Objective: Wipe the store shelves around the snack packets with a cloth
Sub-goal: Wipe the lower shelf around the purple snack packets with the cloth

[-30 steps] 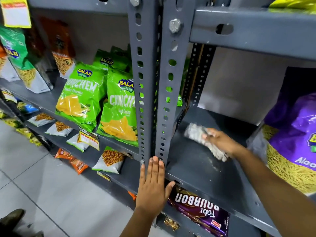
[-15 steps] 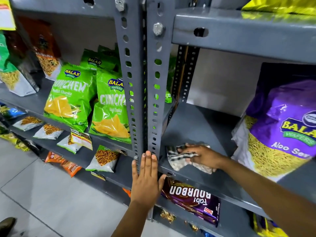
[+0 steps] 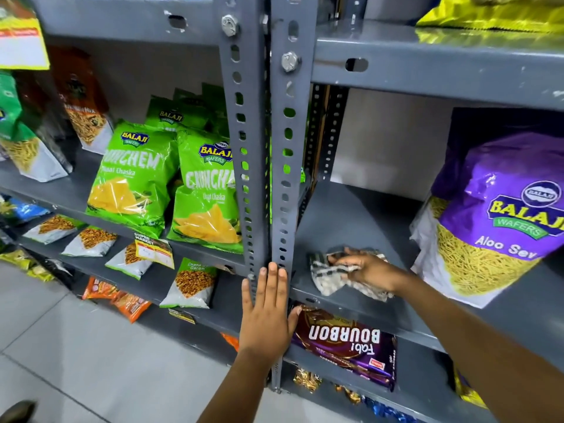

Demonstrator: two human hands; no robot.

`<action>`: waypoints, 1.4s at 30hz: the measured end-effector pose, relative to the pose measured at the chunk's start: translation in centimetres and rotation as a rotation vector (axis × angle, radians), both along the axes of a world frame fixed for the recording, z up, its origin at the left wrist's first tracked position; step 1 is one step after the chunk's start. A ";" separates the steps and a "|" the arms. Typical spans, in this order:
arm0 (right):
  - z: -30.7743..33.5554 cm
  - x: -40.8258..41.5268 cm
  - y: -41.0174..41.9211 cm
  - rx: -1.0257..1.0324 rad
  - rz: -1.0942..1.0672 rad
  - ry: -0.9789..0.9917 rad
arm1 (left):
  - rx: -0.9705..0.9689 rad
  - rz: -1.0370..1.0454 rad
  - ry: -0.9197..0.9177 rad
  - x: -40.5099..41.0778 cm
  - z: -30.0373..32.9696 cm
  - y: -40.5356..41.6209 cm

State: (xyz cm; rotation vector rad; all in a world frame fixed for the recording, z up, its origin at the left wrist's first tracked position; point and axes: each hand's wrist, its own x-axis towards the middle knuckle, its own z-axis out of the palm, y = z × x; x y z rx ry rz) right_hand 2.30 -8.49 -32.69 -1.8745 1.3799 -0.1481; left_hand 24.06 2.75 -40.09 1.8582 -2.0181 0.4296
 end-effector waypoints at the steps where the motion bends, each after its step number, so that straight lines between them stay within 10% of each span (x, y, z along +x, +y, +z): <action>1: 0.0 -0.7 0.8 0.027 0.026 0.016 | -0.003 -0.007 0.005 0.1 0.0 0.1; 6: 3.0 -3.6 1.6 0.203 0.055 0.116 | -0.010 -0.040 0.009 0.6 0.3 0.1; 10: 4.0 -0.9 -0.3 -0.016 -0.207 -0.111 | 0.004 -0.040 0.029 0.5 0.0 0.0; 16: -2.1 2.0 0.8 -0.089 -0.021 -0.021 | 0.015 -0.023 0.077 -0.1 -0.8 -0.5; 22: 1.7 -3.4 5.3 0.258 0.035 -0.145 | 0.034 -0.003 0.119 -0.8 -0.8 -0.5; 28: 4.4 -1.1 1.2 -0.048 -0.170 -0.181 | 0.050 0.025 0.111 -1.1 -0.5 -0.4; 42: 2.6 -5.8 9.5 -0.027 -0.131 -0.050 | 0.117 0.013 0.135 -0.8 0.4 0.2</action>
